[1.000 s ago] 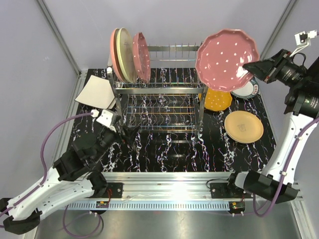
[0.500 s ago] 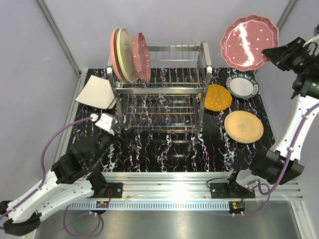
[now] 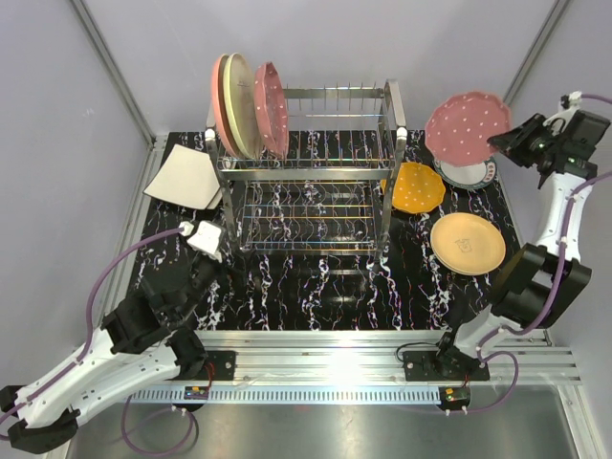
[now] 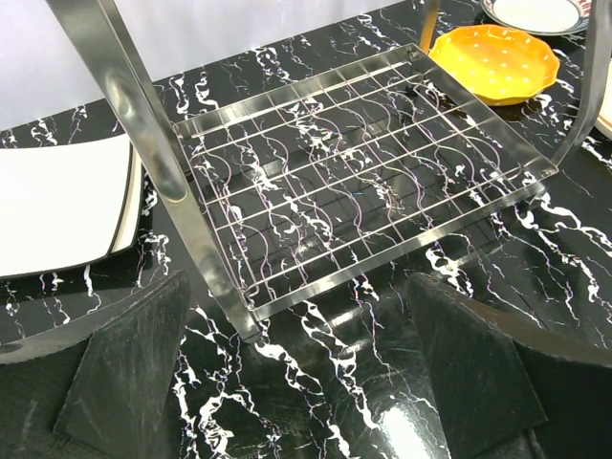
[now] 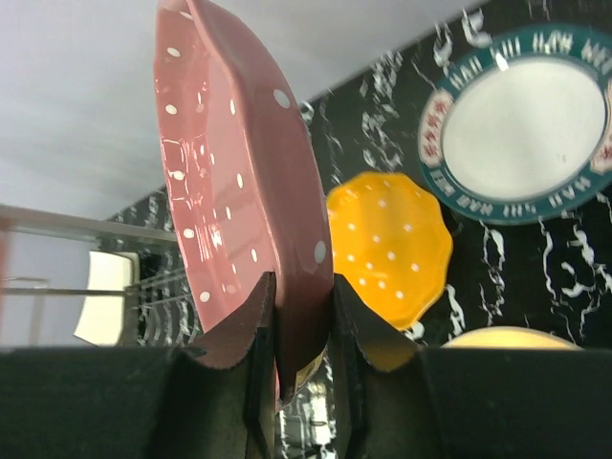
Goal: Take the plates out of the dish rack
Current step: Place the plate on the table
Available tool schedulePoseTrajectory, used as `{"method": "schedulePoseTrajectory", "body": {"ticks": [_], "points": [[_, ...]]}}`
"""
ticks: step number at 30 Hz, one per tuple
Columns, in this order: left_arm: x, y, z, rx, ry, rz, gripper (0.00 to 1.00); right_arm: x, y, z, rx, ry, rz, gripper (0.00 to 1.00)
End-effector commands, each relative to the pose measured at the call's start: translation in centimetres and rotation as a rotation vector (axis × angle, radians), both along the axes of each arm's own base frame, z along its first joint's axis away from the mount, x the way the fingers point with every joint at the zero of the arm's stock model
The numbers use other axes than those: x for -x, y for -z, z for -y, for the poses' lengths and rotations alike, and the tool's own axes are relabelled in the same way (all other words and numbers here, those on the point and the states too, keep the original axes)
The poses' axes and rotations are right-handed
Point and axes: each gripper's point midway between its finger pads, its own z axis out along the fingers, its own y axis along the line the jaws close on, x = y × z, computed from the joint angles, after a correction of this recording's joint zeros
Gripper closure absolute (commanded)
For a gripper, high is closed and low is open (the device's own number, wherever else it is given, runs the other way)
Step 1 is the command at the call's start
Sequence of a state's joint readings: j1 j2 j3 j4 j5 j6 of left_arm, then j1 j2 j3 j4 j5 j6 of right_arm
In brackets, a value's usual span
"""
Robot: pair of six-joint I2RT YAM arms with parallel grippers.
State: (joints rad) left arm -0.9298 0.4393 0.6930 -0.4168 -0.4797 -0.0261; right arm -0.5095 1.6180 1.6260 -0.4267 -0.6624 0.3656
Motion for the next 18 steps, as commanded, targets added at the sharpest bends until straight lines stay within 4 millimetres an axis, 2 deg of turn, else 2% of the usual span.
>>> {"method": "schedulePoseTrajectory", "body": {"ticks": [1,5,8,18], "points": [[-0.3,-0.4,-0.4,0.002,-0.023,0.027,0.01,-2.1,-1.6,-1.1,0.085,-0.053,0.123,1.0],[-0.4,-0.2,-0.5,-0.004,-0.032,0.023,0.01,-3.6,3.4,-2.4,0.068,-0.102,0.03,1.0],[-0.4,-0.1,-0.6,-0.005,-0.035,0.023,0.01,-4.2,5.7,-2.9,0.059,-0.124,-0.006,1.0],[-0.5,0.1,-0.6,-0.013,-0.038,0.018,0.01,-5.9,11.4,-4.2,-0.002,-0.194,-0.111,1.0]]}}
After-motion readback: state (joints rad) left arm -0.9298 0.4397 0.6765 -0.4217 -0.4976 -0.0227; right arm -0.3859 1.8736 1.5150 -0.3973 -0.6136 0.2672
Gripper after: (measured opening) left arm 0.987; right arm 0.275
